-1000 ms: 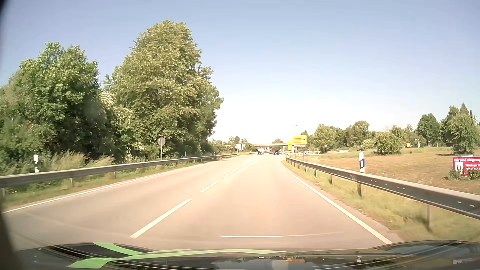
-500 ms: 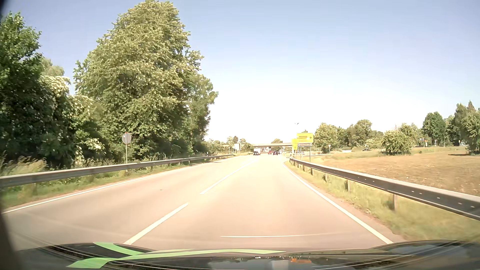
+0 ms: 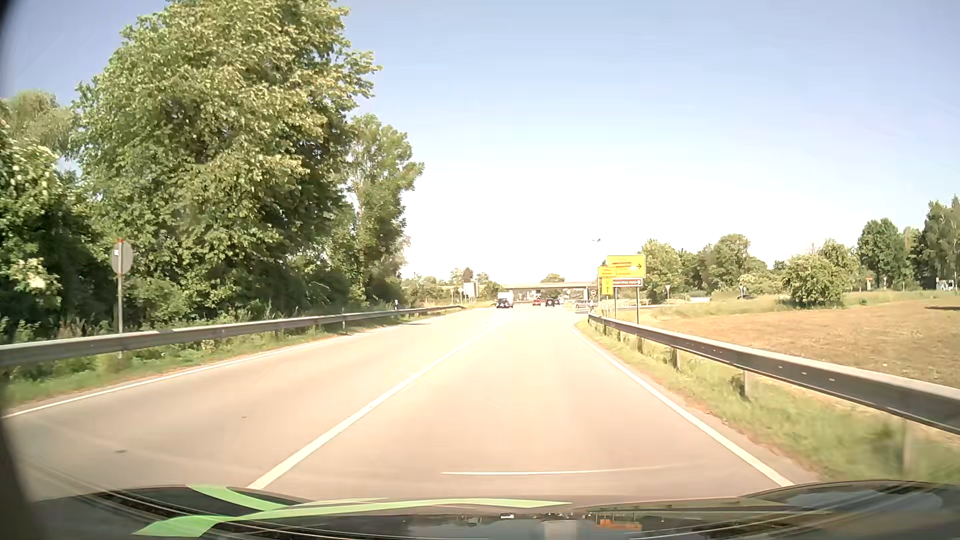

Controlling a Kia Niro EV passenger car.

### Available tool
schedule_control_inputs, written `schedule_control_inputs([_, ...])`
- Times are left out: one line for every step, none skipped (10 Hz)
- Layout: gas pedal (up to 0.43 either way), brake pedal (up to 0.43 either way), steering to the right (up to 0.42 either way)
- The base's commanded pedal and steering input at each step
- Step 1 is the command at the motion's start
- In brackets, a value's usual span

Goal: Follow the waypoints while adhering to traffic rules and regulations

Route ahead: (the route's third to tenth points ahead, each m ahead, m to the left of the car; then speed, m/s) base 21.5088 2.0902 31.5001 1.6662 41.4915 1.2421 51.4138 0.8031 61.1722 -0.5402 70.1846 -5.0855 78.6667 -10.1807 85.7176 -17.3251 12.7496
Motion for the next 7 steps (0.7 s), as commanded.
schedule_control_inputs([0.138, 0.0, 0.001])
schedule_control_inputs([0.138, 0.0, 0.001])
schedule_control_inputs([0.138, 0.0, 0.001])
schedule_control_inputs([0.138, 0.0, 0.002])
schedule_control_inputs([0.138, 0.0, 0.003])
schedule_control_inputs([0.138, 0.0, 0.004])
schedule_control_inputs([0.138, 0.0, 0.006])
